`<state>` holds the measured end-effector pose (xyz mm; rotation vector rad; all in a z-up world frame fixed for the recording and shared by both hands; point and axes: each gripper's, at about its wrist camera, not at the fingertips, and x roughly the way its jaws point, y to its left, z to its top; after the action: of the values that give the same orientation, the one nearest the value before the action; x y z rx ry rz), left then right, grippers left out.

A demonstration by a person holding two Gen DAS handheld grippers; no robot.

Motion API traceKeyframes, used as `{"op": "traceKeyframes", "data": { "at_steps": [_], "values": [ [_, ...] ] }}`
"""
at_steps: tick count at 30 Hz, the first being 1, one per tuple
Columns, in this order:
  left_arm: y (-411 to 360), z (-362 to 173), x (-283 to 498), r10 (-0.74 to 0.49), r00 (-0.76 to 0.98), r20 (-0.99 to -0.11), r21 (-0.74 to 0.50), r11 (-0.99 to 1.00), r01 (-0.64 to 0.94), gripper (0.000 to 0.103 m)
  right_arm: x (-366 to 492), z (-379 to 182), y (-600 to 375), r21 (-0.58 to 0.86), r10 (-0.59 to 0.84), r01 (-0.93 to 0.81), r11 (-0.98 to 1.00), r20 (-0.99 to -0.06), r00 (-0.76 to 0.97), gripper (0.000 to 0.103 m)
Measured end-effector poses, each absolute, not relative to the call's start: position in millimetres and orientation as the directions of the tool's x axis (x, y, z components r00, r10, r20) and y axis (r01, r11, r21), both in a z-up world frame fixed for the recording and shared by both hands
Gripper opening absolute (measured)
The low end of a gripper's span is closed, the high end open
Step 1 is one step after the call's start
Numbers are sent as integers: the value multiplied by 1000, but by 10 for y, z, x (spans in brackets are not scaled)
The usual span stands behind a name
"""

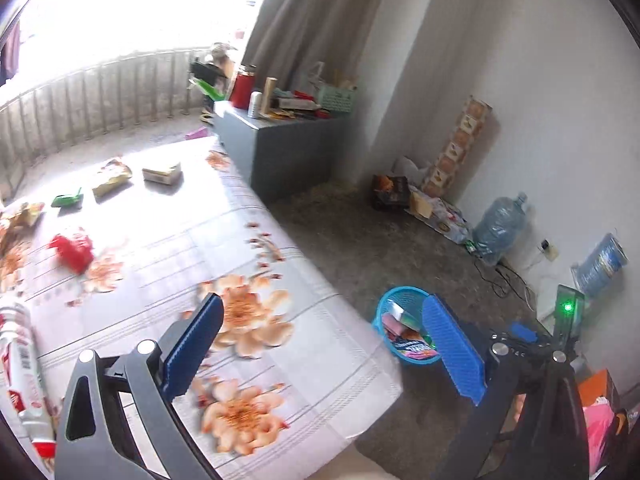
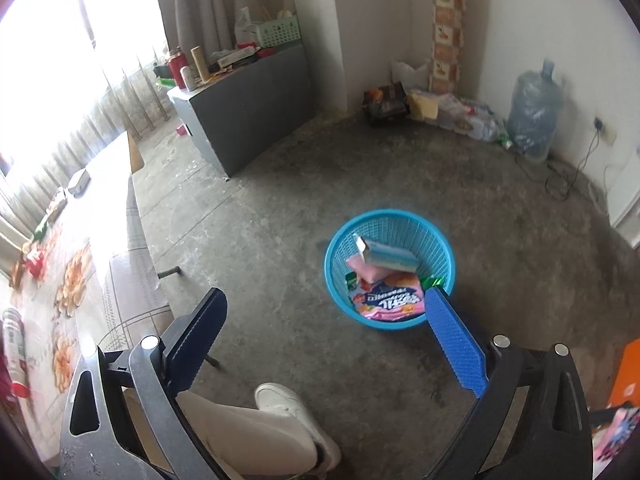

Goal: Collect trash
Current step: 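Move both tools back from the wastebasket toward the table, then close the right gripper on the white drink bottle and lift it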

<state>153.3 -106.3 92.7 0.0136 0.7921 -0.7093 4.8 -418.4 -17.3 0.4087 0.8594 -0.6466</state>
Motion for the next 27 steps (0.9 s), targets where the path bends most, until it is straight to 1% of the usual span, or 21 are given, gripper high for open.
{"op": "traceKeyframes", "data": {
  "at_steps": [2,5,6,8,9,12,15,17,19,23,26,27],
  "values": [
    [-607,963,1547,-525,560,-642,-229,827,513,98,164,-39,-4005,8,-399,630,776,-769,500,95],
    [93,973,1513,-424,650,-631,-231,902,364,98,406,122,-3678,-57,-404,541,839,-732,549,95],
    [310,971,1503,-388,674,-629,-231,921,314,97,499,176,-3555,-56,-384,503,862,-720,578,95],
    [737,949,1459,-311,716,-625,-230,950,213,98,672,284,-3315,-13,-304,410,912,-692,654,95],
    [934,930,1434,-273,732,-624,-229,960,162,97,759,352,-3177,25,-240,348,937,-676,696,95],
    [1445,835,1359,-163,756,-634,-218,975,28,97,1081,486,-2759,180,16,135,974,-656,755,95],
    [1823,734,1271,-75,753,-653,-213,973,-87,97,1481,541,-2249,360,269,-16,933,-664,697,95],
    [2040,667,1209,-50,752,-658,-229,964,-136,97,1765,508,-1816,470,417,-84,879,-669,615,95],
    [2217,618,1166,-27,746,-665,-238,955,-177,97,2039,400,-1367,550,533,-134,824,-675,510,95],
    [2447,552,1097,-6,734,-679,-247,943,-221,97,2513,171,-534,616,630,-165,771,-698,340,95],
    [2533,528,1073,-12,730,-683,-261,938,-229,97,2784,39,-64,569,597,-181,802,-752,280,90],
    [2558,520,1067,-13,729,-685,-262,938,-229,97,2858,-29,35,566,592,-174,806,-762,260,87]
  ]
}}
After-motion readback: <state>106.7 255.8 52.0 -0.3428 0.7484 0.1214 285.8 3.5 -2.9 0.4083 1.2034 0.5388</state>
